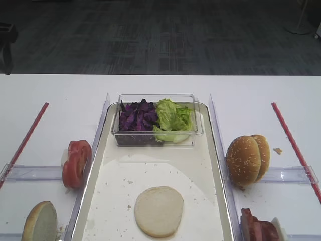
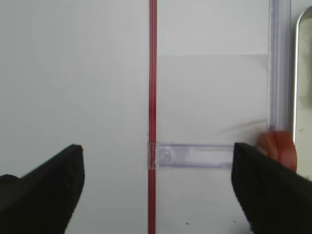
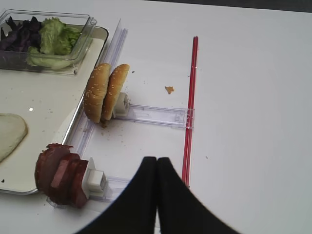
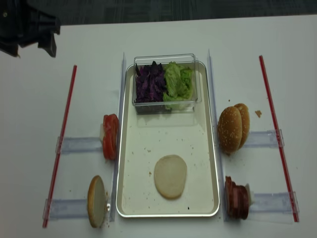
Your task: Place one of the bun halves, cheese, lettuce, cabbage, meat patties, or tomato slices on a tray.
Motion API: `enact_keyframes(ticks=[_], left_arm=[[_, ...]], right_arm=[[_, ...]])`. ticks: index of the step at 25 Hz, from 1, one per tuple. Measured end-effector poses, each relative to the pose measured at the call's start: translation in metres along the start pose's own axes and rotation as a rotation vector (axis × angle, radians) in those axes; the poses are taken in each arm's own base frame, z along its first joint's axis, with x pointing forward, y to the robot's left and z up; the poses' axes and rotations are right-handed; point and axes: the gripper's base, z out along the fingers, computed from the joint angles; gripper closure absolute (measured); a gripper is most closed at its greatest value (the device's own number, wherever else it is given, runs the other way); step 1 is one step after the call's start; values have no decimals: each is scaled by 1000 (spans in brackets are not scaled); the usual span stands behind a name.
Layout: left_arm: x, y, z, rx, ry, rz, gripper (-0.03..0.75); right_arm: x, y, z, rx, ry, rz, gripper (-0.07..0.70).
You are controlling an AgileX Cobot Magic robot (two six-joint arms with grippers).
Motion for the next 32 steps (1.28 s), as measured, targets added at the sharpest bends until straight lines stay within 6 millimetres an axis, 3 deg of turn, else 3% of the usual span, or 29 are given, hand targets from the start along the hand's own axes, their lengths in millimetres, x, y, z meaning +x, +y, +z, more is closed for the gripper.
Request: enact_keyframes(ticks=[5, 16, 32], left_arm=[[19, 1, 3, -2, 38, 20, 149], [81, 8, -20, -2, 26, 26, 149], [220, 18, -45, 44, -122, 4, 149]], right_arm=[[0, 0, 0, 0, 0, 0, 267], [0, 0, 0, 0, 0, 0, 267], [0, 0, 0, 0, 0, -4, 267]])
